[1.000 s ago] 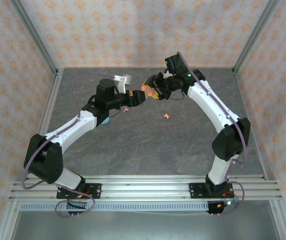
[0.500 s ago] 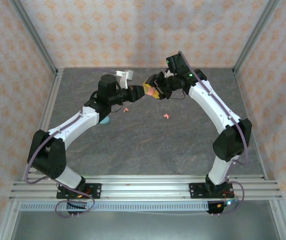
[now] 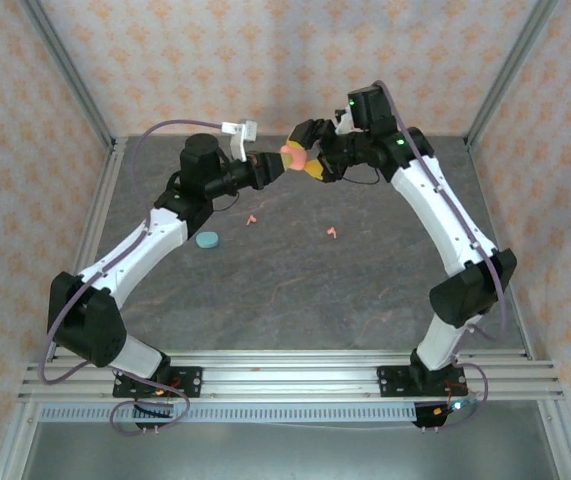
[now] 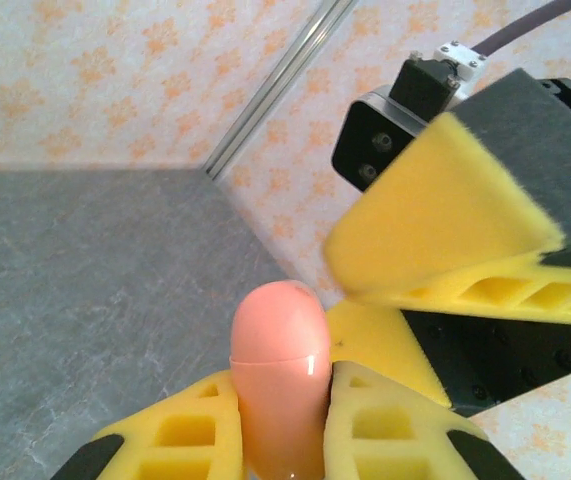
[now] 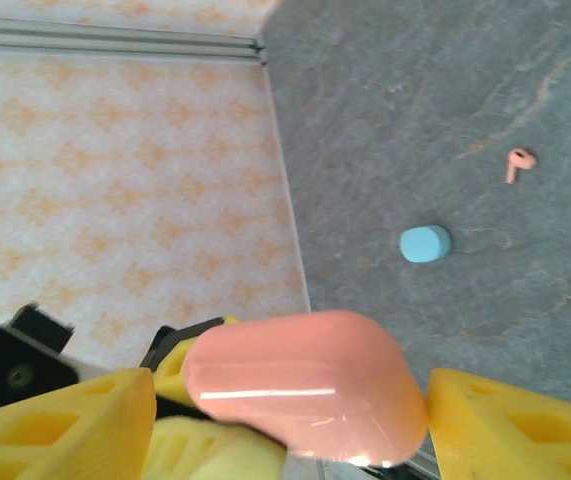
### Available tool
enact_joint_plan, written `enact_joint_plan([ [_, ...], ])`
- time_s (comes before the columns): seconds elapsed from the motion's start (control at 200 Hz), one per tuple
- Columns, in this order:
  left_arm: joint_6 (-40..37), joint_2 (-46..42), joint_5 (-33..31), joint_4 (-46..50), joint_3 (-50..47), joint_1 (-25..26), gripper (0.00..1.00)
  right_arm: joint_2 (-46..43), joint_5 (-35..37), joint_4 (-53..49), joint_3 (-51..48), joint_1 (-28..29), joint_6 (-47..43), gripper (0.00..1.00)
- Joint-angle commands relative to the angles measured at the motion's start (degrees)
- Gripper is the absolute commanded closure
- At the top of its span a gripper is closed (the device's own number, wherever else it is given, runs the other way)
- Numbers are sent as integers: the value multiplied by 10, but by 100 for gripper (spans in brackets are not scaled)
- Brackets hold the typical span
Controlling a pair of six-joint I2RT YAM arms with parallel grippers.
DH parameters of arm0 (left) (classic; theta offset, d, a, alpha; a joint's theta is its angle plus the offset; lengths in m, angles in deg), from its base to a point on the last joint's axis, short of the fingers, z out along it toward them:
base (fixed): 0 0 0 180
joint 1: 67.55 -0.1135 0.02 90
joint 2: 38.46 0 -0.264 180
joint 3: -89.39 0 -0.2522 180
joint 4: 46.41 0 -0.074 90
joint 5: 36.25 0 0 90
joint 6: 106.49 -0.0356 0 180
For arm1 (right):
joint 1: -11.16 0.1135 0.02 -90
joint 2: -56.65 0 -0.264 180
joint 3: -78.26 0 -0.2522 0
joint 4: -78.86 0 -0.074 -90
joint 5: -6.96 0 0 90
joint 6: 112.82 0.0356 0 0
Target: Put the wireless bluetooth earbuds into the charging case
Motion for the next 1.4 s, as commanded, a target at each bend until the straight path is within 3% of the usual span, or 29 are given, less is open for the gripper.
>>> enact_joint_plan([
  [0.0,1,-19,34,36,34,-16,89,-43,-33,37,24,-14,9,29],
  [0.25,-18,-52,52,68,76,-31,94,-72,-82,101,20,-14,-29,31],
  [0.425,-16,-78,61,75,96,-33,100,-94,-67,82,17,-14,-100,31],
  [0.62,-42,-122,56,69,79,-32,100,-96,-58,71,28,-6,-149,31],
  [0.891,-73,-156,66,76,62,-33,100,-78,-93,85,59,49,-199,31],
  [1.391,-86,-218,65,76,14,-32,100,-33,-130,69,99,65,-208,39],
])
